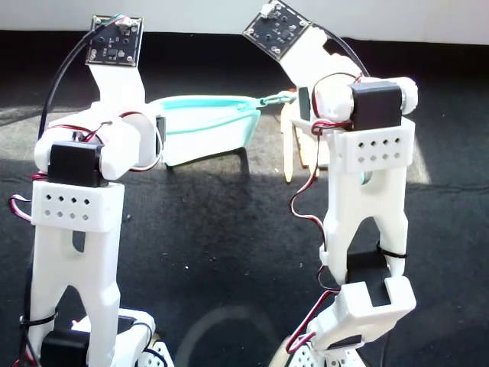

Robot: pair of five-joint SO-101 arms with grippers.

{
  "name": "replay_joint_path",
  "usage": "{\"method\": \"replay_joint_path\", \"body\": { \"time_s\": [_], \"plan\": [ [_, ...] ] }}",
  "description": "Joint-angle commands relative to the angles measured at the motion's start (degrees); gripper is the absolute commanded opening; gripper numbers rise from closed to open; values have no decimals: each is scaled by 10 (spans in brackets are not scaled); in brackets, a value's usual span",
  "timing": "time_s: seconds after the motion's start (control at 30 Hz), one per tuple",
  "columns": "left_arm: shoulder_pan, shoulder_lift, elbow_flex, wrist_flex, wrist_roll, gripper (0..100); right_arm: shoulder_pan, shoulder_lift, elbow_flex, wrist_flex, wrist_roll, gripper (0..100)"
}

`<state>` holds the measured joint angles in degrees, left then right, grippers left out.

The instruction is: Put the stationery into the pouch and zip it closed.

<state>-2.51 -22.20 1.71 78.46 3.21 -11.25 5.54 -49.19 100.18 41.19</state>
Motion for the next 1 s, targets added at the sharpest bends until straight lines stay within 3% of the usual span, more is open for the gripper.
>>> {"method": "replay_joint_path", "body": {
  "time_s": [0.0,0.37,0.57,0.97],
  "plan": [
    [-13,0,6,5,-4,8,16,-26,-25,6,4,6],
    [-12,-50,-24,3,-4,8,10,-31,-31,6,-7,29],
    [-13,-76,-19,7,-7,8,-9,-32,-32,7,-135,328],
    [-90,-75,-19,-36,-9,8,-101,-132,-43,7,-142,230]
  ]
}}
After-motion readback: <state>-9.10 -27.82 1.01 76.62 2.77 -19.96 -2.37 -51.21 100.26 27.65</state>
